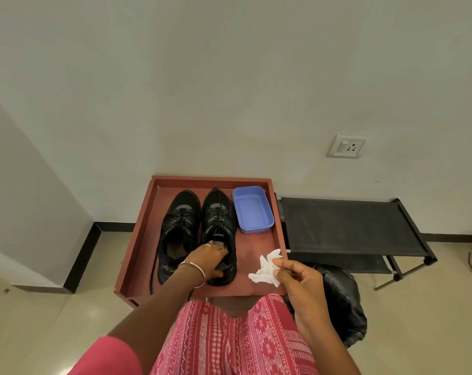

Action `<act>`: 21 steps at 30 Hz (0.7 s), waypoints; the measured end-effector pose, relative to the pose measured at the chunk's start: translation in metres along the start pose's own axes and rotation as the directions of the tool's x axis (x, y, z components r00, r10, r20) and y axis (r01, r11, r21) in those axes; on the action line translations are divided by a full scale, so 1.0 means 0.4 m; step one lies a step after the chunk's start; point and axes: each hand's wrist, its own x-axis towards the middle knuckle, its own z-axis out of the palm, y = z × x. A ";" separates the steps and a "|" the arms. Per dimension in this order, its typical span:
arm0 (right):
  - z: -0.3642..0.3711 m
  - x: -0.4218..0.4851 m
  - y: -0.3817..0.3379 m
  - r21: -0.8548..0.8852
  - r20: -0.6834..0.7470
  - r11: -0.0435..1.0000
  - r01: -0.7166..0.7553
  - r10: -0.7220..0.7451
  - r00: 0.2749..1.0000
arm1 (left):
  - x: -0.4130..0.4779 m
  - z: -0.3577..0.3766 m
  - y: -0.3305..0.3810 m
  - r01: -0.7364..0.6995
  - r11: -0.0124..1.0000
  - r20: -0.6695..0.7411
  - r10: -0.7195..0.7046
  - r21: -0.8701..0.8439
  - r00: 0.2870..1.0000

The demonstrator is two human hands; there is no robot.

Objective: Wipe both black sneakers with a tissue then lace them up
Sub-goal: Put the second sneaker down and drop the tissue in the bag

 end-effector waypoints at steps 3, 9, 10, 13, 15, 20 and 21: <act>-0.010 -0.008 -0.007 0.080 0.014 0.995 -0.052 0.051 0.999 | -0.008 -0.016 0.007 0.043 0.995 -0.050 -0.047 -0.090 0.998; -0.040 0.002 -0.036 0.231 -0.006 0.969 -0.088 0.091 0.996 | -0.023 -0.081 0.151 -0.003 0.735 -0.306 -0.279 -0.678 0.910; -0.047 0.005 -0.035 0.227 -0.030 0.971 -0.078 0.087 0.996 | -0.022 -0.091 0.197 -0.031 0.620 -0.277 -0.305 -0.784 0.911; -0.089 0.017 -0.018 0.250 -0.115 0.966 -0.058 0.089 0.989 | -0.010 -0.093 0.341 -0.040 0.202 -0.085 -0.218 -0.979 0.972; -0.138 0.032 0.004 0.233 -0.215 0.972 -0.037 0.088 0.973 | 0.015 -0.075 0.419 0.017 0.064 0.009 -0.126 -0.998 0.992; -0.261 0.089 0.073 0.146 -0.476 0.983 -0.112 0.169 0.863 | 0.112 0.006 0.528 0.123 0.057 0.113 -0.144 -0.991 0.983; -0.275 0.105 0.094 0.144 -0.509 0.978 -0.151 0.204 0.836 | 0.125 0.020 0.538 0.140 0.074 0.126 -0.165 -0.987 0.978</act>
